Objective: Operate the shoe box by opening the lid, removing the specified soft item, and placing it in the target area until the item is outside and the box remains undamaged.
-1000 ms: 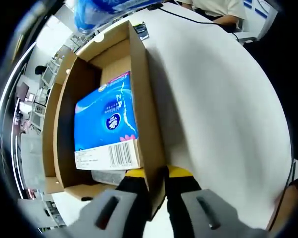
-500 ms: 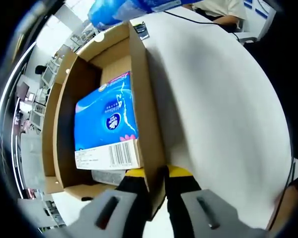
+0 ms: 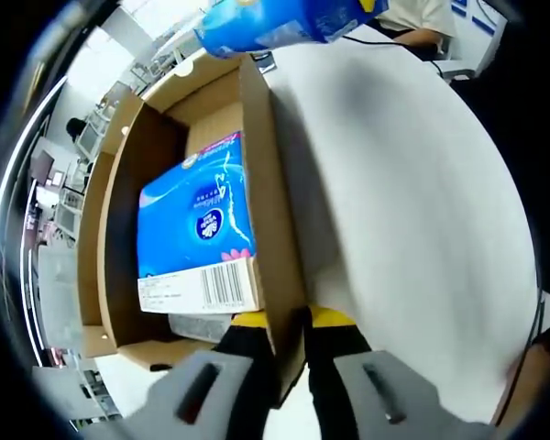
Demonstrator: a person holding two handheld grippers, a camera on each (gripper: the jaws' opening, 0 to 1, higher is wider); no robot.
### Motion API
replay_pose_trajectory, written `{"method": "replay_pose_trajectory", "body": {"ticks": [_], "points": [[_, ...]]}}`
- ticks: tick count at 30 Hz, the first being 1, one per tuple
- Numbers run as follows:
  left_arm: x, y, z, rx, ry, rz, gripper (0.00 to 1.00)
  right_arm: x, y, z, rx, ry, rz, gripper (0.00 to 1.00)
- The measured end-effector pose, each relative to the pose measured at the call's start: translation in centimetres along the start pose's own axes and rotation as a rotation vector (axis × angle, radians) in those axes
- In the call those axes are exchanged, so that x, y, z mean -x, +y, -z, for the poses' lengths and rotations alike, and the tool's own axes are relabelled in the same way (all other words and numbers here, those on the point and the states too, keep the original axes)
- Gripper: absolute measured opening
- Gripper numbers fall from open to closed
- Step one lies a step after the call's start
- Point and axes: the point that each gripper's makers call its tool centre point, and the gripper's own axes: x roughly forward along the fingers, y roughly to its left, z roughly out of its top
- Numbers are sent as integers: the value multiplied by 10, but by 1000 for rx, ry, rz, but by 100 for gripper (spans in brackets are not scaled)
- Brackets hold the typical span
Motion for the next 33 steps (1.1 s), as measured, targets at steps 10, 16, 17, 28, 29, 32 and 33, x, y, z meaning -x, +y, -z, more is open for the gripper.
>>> {"method": "replay_pose_trajectory", "body": {"ticks": [10, 16, 17, 28, 29, 32, 33], "points": [[0, -2, -2, 5, 3, -1, 9, -14, -4, 30, 27, 106, -14, 58], [0, 2, -1, 4, 5, -2, 10, -8, -3, 24, 14, 27, -55, 52], [0, 2, -1, 5, 5, -2, 10, -7, -3, 26, 22, 35, -57, 52], [-1, 4, -1, 4, 4, -2, 10, -19, 5, 31, 58, -17, -47, 74], [-1, 5, -1, 4, 4, -2, 10, -20, 6, 33, 46, -28, -47, 75], [-1, 6, 0, 4, 4, -2, 10, -24, 0, 32, 36, -86, -13, 79], [-1, 6, 0, 4, 4, -2, 10, -25, -1, 31, 38, -108, -4, 80]]}}
